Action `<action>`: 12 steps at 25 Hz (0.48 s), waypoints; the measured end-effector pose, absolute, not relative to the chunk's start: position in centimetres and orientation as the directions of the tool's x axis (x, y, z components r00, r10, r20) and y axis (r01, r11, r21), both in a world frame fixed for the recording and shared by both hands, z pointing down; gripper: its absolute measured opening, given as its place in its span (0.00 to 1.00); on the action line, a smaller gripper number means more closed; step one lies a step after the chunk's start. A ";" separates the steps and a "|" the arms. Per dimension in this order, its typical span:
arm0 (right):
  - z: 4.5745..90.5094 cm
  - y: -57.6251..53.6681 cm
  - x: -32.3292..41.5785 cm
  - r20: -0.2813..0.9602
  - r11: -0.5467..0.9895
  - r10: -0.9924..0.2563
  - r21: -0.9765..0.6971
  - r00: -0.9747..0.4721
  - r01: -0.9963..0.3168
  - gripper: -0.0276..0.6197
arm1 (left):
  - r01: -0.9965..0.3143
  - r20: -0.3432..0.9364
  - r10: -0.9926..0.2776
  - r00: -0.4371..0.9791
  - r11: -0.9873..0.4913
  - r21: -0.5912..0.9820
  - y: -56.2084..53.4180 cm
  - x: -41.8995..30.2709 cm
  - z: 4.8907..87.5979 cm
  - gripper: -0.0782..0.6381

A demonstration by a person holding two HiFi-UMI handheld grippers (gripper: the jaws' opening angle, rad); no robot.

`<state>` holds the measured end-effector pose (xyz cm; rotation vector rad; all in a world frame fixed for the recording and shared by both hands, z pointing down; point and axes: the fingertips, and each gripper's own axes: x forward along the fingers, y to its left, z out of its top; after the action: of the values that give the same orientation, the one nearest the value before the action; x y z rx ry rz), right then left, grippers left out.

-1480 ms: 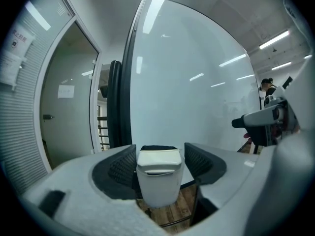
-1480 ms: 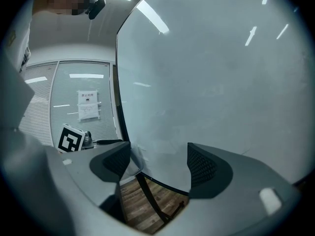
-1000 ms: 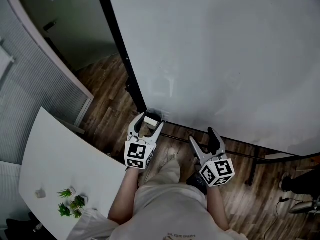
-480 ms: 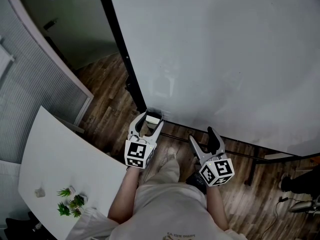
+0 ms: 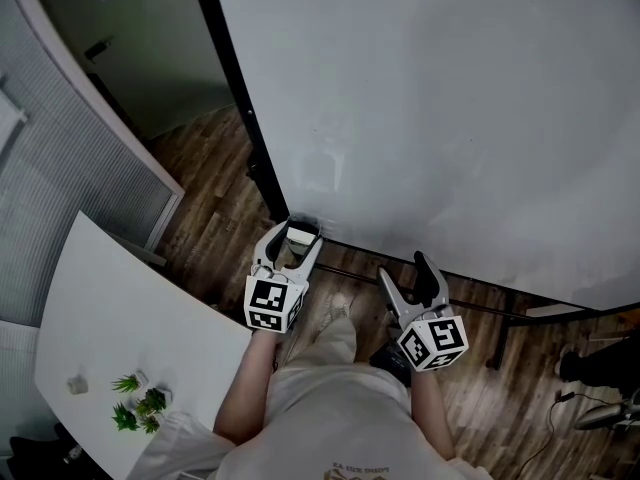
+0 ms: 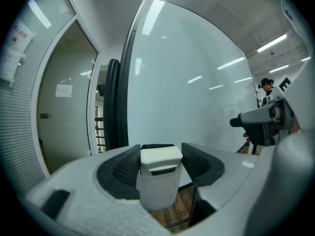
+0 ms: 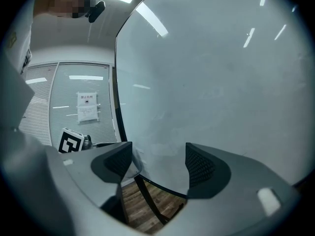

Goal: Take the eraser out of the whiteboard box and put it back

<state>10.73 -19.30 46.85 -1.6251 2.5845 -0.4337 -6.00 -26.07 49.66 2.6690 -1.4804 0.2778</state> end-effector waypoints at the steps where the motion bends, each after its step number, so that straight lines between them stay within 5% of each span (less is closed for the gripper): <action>1: 46.8 -19.3 10.8 0.099 0.406 -0.891 -0.266 -0.444 -0.874 0.55 | -0.848 0.197 -0.833 0.516 -0.530 -0.020 -26.1 -6.0 49.7 0.47; 12: 46.6 -19.2 10.2 0.093 0.420 -0.885 -0.264 -0.456 -0.868 0.54 | -0.854 0.182 -0.840 0.512 -0.520 0.002 -25.9 -6.6 48.9 0.47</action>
<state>10.20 -19.19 46.55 -1.6050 2.5954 -0.4266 -6.62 -25.91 48.92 2.6513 -1.4890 0.2410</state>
